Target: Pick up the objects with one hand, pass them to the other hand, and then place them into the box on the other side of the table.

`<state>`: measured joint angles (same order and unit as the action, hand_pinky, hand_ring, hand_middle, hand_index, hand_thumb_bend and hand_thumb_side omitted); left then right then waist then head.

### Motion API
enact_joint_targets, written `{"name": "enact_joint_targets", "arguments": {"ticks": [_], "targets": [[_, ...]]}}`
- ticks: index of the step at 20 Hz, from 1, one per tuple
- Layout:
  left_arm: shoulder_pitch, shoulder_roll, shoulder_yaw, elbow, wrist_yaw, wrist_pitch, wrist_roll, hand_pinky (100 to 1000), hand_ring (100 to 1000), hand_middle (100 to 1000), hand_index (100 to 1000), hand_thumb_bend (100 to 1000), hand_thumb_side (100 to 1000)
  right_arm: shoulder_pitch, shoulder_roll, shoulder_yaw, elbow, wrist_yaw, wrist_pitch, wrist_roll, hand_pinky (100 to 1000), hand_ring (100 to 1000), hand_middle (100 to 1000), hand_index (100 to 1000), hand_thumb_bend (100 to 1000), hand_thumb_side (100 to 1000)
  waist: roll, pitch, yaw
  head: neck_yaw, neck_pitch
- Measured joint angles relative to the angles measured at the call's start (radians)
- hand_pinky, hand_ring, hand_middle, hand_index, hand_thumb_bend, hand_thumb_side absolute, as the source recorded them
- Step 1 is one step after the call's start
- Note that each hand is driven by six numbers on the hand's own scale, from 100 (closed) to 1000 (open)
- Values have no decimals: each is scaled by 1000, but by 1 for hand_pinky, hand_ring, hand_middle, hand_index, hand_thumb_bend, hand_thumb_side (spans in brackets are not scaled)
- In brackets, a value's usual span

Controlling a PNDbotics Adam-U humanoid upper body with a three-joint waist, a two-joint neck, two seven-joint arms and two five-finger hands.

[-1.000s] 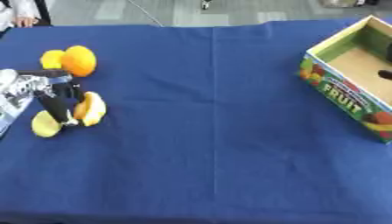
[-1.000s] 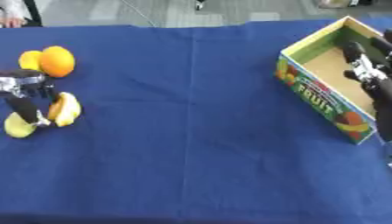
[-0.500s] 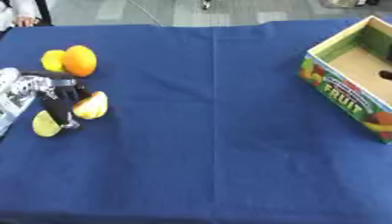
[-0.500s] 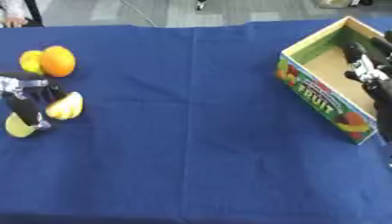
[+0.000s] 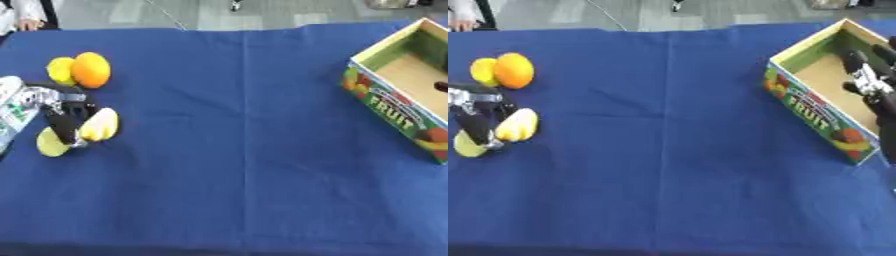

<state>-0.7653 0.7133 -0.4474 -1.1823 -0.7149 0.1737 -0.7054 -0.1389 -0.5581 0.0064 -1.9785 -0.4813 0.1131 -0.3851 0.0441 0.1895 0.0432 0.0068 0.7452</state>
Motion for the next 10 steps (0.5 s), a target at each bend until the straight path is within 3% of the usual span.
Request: {"name": "enact_joint_targets", "arguments": {"ticks": [7,10], "targets": [[19,-9,0,-1,-54,-34,99,758,747,699,759,490,100,3,7,0,0,-8,-1,2,733,837,942,994,473,344,0,0,-1,0,0],[25,-17,0,2,-47,-40,104,754,743,689,750,463,100,3,7,0,0,-11,1,4,733,836,941,994,473,344,0,0,-1,1,0]]}}
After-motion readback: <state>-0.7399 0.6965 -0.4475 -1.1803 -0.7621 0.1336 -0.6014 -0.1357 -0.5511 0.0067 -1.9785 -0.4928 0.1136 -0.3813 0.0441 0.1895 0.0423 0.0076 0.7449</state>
